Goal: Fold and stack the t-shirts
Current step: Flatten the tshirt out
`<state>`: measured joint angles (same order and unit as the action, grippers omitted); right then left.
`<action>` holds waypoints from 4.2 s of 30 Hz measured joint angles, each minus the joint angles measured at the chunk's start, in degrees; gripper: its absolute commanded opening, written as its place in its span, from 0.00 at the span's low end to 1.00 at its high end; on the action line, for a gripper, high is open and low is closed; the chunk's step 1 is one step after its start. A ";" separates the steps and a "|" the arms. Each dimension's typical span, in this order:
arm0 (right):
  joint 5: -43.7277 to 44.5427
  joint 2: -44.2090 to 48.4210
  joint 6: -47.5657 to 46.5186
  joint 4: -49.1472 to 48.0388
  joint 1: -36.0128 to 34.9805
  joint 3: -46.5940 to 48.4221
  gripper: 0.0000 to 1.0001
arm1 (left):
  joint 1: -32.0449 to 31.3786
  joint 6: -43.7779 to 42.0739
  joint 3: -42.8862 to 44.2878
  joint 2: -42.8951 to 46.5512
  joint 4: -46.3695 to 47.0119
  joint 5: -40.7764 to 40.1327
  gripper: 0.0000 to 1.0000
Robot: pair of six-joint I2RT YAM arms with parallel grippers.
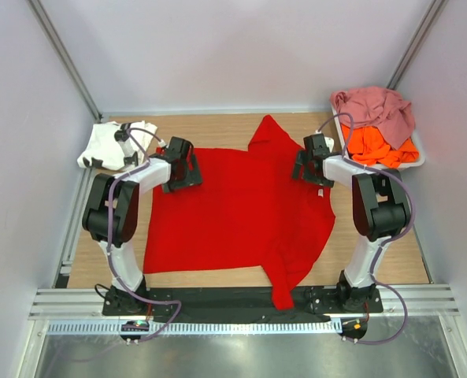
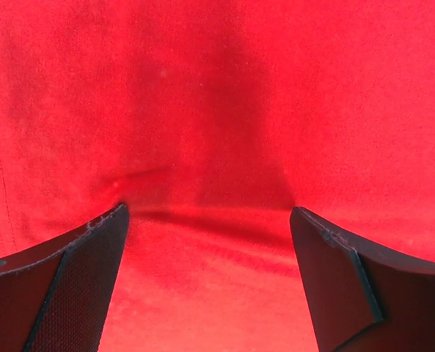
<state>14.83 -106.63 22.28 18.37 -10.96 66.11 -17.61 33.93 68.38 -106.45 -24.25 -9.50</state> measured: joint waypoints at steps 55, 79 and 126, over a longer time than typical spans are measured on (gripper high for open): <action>-20.96 -34.45 14.10 0.90 -2.82 51.82 0.52 | -1.51 -5.95 -18.36 76.00 -22.73 -3.30 1.00; -23.96 -43.08 17.92 -1.40 -5.42 65.48 0.01 | -1.40 -6.12 -18.36 76.37 -22.73 -2.69 1.00; -2.60 63.80 19.71 20.06 -8.22 -28.89 0.79 | -60.76 21.16 -14.36 23.39 1.53 -4.83 0.74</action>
<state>12.23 -42.83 42.00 38.44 -19.18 37.21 -78.37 55.09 54.02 -83.07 -22.72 -14.33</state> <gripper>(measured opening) 0.786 0.792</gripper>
